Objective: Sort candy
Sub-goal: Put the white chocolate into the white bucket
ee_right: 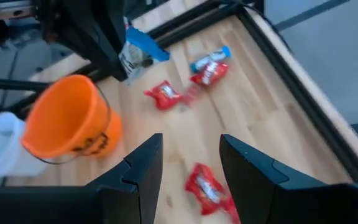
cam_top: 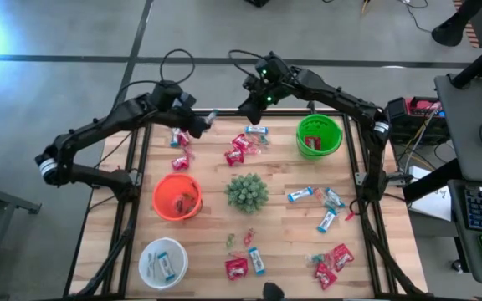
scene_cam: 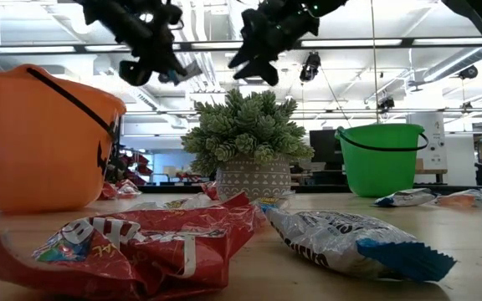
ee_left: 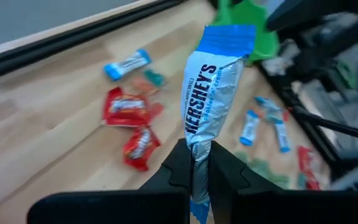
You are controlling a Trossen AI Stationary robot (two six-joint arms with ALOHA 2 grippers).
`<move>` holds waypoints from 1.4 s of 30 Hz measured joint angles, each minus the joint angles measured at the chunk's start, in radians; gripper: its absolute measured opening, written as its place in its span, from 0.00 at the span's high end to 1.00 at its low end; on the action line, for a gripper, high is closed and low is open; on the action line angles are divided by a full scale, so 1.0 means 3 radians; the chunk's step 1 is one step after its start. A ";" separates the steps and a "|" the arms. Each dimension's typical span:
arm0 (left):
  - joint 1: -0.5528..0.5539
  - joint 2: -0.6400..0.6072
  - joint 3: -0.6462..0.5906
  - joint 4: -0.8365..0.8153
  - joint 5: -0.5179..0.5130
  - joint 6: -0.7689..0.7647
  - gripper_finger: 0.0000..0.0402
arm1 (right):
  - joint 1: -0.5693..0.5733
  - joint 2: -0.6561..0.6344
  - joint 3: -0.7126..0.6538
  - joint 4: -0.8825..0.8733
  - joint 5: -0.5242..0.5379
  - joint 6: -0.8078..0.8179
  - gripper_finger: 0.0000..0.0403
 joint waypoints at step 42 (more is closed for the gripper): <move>-0.0582 -0.1113 -0.0001 -0.1189 0.1424 0.0640 1.00 | 0.0786 -0.0154 0.0000 0.0949 0.0029 0.0684 0.62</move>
